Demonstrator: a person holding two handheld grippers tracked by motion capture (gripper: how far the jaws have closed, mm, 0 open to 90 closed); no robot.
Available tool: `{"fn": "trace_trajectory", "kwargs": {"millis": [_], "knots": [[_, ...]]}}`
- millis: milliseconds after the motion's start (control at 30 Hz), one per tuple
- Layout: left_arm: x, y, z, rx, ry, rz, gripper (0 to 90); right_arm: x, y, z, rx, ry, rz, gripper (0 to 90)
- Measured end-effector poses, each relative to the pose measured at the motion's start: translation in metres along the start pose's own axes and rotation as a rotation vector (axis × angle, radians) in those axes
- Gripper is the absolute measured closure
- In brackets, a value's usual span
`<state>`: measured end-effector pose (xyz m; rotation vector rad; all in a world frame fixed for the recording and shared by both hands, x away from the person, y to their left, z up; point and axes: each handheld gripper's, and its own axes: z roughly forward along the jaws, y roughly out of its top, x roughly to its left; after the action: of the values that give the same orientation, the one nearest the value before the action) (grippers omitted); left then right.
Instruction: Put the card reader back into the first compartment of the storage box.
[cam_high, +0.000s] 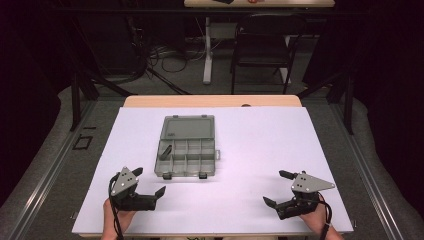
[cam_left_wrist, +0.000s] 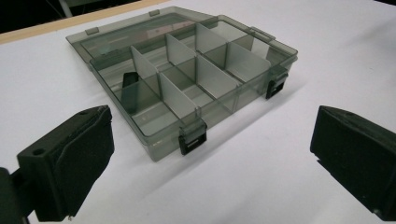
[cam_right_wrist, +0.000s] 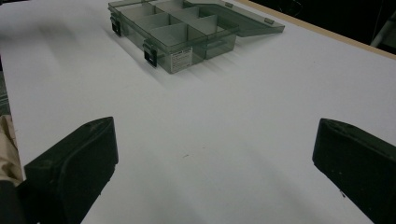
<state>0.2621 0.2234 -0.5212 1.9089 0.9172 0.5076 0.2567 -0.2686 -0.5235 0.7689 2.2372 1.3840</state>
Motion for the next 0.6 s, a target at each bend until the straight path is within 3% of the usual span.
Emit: {"fn": "trace_trajectory", "kwargs": {"millis": [167,500,600], "knots": [[-0.002,-0.006,-0.002,0.007,0.0,-0.004,0.0,0.0,0.0,0.0,0.002,0.001,-0.002,0.0],[-0.004,-0.012,0.0,0.001,0.004,0.029,0.0,0.0,-0.001,0.0,0.005,0.005,-0.003,0.0],[-0.004,-0.016,0.0,0.019,-0.001,0.031,0.0,-0.001,-0.001,0.0,0.005,0.007,-0.003,0.0]]}}
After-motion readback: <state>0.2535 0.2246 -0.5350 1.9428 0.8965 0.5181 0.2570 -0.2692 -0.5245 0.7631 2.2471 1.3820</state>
